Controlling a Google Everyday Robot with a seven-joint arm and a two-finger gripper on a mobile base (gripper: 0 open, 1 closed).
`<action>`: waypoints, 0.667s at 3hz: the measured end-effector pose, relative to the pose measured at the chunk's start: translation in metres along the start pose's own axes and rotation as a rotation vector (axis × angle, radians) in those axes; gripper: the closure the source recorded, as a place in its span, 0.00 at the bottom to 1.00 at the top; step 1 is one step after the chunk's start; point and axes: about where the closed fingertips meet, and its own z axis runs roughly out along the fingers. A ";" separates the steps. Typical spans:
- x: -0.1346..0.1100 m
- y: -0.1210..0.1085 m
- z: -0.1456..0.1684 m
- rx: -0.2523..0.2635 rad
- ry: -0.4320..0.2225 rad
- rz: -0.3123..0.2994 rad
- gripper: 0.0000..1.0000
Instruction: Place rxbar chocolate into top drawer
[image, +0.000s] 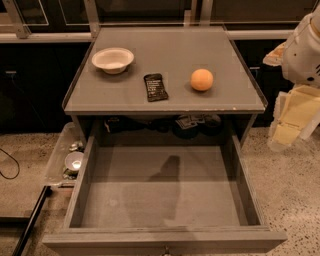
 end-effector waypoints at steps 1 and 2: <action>0.000 0.000 0.000 0.000 -0.001 0.000 0.00; -0.011 -0.011 0.006 -0.004 -0.046 -0.023 0.00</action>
Offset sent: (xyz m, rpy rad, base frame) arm 0.0300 0.0153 -0.0073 0.0804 -0.0026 0.0728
